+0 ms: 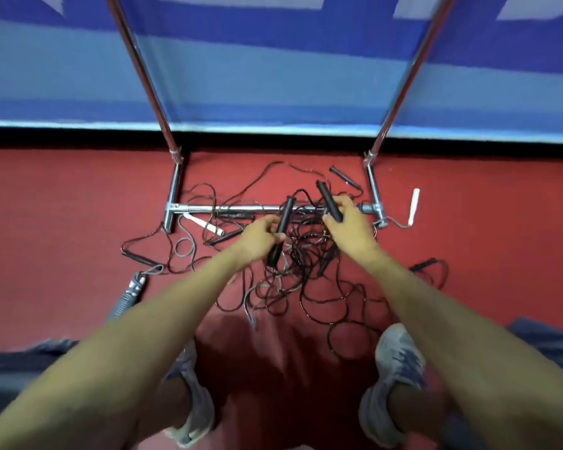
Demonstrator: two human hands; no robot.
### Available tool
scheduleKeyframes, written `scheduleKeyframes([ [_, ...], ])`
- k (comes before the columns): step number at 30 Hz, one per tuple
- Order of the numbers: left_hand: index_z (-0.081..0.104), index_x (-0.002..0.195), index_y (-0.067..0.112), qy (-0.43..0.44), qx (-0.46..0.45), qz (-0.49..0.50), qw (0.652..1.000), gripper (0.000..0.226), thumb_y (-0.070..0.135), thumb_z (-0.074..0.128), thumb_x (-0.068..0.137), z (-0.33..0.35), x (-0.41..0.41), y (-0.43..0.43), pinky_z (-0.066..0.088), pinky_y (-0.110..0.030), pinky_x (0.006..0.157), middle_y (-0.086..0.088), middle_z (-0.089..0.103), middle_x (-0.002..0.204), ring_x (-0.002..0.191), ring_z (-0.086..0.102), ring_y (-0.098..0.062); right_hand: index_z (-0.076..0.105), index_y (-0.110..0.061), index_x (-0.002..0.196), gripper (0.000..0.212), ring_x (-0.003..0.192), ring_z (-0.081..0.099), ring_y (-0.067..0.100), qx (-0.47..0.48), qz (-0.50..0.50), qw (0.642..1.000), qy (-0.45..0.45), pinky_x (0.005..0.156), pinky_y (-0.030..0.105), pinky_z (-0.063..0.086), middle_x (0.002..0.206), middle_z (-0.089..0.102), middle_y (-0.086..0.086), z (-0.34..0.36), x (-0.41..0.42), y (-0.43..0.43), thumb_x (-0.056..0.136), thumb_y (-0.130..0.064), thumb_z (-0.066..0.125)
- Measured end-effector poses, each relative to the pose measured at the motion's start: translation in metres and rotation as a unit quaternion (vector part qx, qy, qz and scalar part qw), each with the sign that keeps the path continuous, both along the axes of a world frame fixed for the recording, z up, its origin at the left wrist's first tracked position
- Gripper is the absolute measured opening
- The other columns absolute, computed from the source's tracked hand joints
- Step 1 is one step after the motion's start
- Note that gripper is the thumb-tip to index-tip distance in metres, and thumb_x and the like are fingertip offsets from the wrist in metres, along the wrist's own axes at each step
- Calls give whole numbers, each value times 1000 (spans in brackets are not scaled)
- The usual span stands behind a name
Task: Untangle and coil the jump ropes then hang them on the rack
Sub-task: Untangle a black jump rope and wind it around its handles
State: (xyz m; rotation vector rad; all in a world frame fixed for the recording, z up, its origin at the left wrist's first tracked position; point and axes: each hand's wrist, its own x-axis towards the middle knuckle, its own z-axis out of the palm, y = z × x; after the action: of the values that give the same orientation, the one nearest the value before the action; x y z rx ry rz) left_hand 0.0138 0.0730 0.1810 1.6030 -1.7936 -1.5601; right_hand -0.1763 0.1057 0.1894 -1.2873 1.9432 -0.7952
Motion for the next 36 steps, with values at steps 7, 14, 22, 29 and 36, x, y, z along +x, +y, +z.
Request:
scheduleKeyframes([
  [7, 50, 134, 3, 97, -68, 76, 990, 41, 1, 56, 93, 129, 9, 0, 45, -43, 101, -13, 62, 112, 104, 59, -28, 56, -31, 119, 24, 59, 49, 9, -115, 14, 992, -57, 59, 26, 40, 77, 57, -8, 118, 19, 7, 94, -29, 57],
  [14, 48, 120, 13, 282, -121, 155, 939, 37, 3, 64, 89, 195, 17, 12, 52, -22, 71, -1, 62, 89, 78, 65, -10, 57, -16, 100, 5, 86, 64, 13, -136, 49, 954, -263, 80, 31, 56, 94, 62, 2, 180, 43, 6, 98, -18, 53],
  [22, 62, 97, 1, 348, -96, 209, 909, 15, 5, 69, 85, 186, -6, 25, 56, -24, 70, -7, 71, 80, 76, 69, -14, 58, -19, 108, 16, 81, 66, 17, -141, 16, 904, -402, 72, 29, 49, 96, 70, 10, 175, 63, 1, 93, -14, 61],
  [29, 69, 92, 14, 258, -172, 194, 931, 6, 15, 64, 91, 191, 2, 7, 52, -19, 82, 9, 72, 83, 83, 66, -2, 56, -16, 111, 25, 92, 71, 27, -140, 34, 899, -413, 85, 45, 56, 107, 70, 14, 185, 58, -4, 90, -4, 63],
  [36, 66, 103, 23, 137, -300, 70, 942, 30, 37, 40, 102, 218, 34, -9, 39, -11, 91, 13, 67, 106, 98, 58, 9, 57, -17, 121, 42, 92, 72, 27, -19, 282, 911, -301, 73, 31, 58, 105, 73, 10, 213, 29, 16, 80, -9, 66],
])
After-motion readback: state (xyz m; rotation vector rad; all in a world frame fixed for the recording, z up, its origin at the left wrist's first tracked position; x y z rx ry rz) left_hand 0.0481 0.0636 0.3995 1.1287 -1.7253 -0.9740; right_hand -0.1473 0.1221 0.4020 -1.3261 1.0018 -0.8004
